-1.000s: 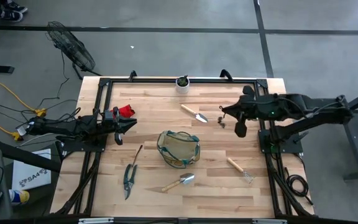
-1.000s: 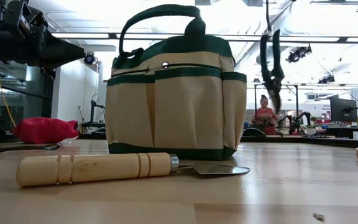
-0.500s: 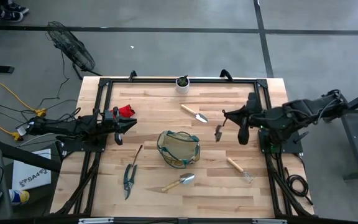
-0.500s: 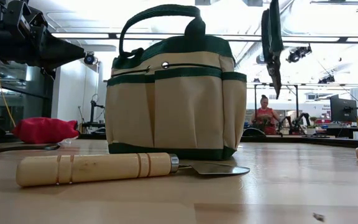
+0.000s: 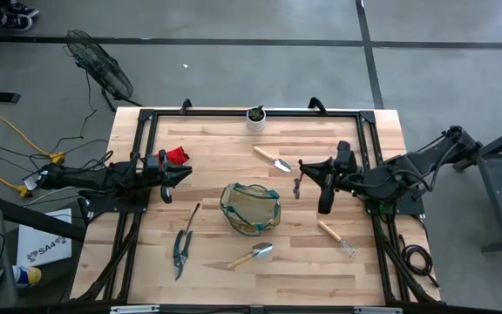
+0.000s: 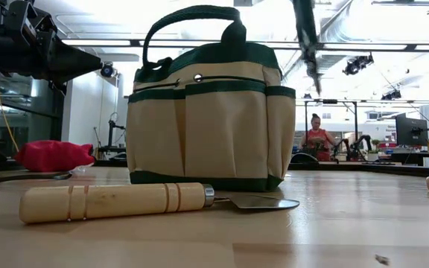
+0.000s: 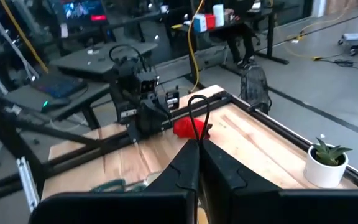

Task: Pick & Place Garden tools in Gardening bag
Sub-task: Put the green shear scissors into the gardening bag

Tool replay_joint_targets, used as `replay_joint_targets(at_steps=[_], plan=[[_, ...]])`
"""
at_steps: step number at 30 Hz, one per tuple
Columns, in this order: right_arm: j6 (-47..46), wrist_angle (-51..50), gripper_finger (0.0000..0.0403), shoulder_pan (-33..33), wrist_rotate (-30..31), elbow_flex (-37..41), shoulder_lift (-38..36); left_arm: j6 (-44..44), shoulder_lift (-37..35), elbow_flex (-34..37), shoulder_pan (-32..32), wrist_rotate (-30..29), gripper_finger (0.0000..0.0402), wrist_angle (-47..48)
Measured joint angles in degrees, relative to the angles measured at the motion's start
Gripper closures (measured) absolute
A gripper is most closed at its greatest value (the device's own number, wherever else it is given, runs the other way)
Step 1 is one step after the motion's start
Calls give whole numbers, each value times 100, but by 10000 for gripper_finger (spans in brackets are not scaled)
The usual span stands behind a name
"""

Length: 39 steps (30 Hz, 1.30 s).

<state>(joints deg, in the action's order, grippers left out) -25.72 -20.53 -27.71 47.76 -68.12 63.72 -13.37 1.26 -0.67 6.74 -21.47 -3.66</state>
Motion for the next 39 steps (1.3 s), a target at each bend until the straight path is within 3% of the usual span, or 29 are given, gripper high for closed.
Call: replay_joint_targets(at_steps=[12, 27, 39], plan=[[48, 670, 399, -501, 706, 0, 364, 2, 1, 0, 2, 1, 357, 0], [388, 1760, 399, -647, 727, 0, 1003, 1, 1, 0, 1, 0, 357, 2], [442, 1895, 399, -593, 788, -7, 1340, 2, 0, 0, 2, 0, 357, 0]])
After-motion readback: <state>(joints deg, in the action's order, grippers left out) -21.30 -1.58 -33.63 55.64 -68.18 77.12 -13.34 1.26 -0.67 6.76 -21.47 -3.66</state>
